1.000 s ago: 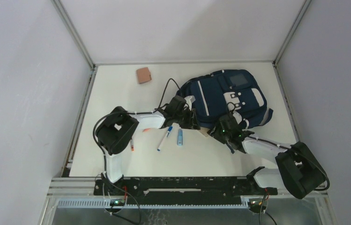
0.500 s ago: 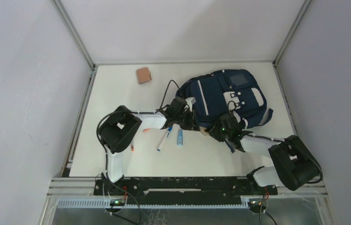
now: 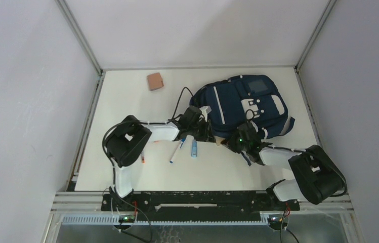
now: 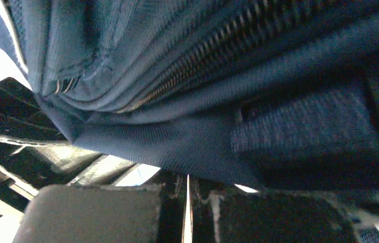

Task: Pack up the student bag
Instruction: Pick up the personal item from the center of the board.

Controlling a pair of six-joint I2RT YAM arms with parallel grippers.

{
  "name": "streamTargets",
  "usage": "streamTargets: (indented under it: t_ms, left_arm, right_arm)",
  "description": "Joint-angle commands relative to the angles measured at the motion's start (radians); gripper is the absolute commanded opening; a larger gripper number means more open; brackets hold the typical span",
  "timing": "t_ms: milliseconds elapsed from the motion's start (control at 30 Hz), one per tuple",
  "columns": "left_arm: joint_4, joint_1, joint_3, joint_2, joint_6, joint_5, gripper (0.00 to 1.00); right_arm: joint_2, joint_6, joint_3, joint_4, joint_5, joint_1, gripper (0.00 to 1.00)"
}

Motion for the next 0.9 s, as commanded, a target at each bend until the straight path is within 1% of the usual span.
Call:
streamTargets:
  t_ms: [0, 100, 267, 333, 400, 433, 500, 567, 667, 867]
  left_arm:
    - [-0.001, -0.007, -0.060, -0.158, 0.005, -0.050, 0.28]
    - [-0.023, -0.006, -0.083, -0.219, -0.007, -0.085, 0.32]
    - [-0.016, 0.002, -0.106, -0.263, -0.042, -0.136, 0.34]
    - [-0.012, 0.003, -0.098, -0.255, -0.042, -0.136, 0.40]
    - [-0.018, 0.004, -0.076, -0.226, -0.038, -0.134, 0.43]
    - [-0.019, 0.006, -0.065, -0.210, -0.034, -0.134, 0.44]
    - [-0.027, 0.019, -0.032, -0.171, -0.033, -0.118, 0.45]
    - [-0.028, 0.033, -0.017, -0.134, -0.038, -0.084, 0.48]
    - [-0.028, 0.036, -0.015, -0.113, -0.039, -0.086, 0.53]
    - [0.007, 0.053, -0.012, -0.062, -0.060, -0.071, 0.54]
  right_arm:
    - [-0.095, -0.038, -0.022, 0.003, 0.041, 0.022, 0.00]
    - [-0.149, -0.061, -0.029, -0.036, 0.059, 0.040, 0.00]
    - [-0.204, -0.080, -0.052, -0.023, 0.043, 0.050, 0.00]
    - [-0.206, -0.072, -0.055, 0.005, 0.014, 0.039, 0.00]
    - [-0.198, -0.037, -0.074, 0.071, -0.014, 0.020, 0.28]
    - [-0.191, -0.019, -0.083, 0.101, -0.023, 0.009, 0.36]
    - [-0.164, 0.003, -0.084, 0.140, -0.053, -0.010, 0.44]
    - [-0.133, 0.017, -0.082, 0.181, -0.080, -0.026, 0.45]
    - [-0.093, 0.037, -0.082, 0.219, -0.093, -0.036, 0.43]
    - [-0.021, 0.054, -0.071, 0.272, -0.110, -0.050, 0.38]
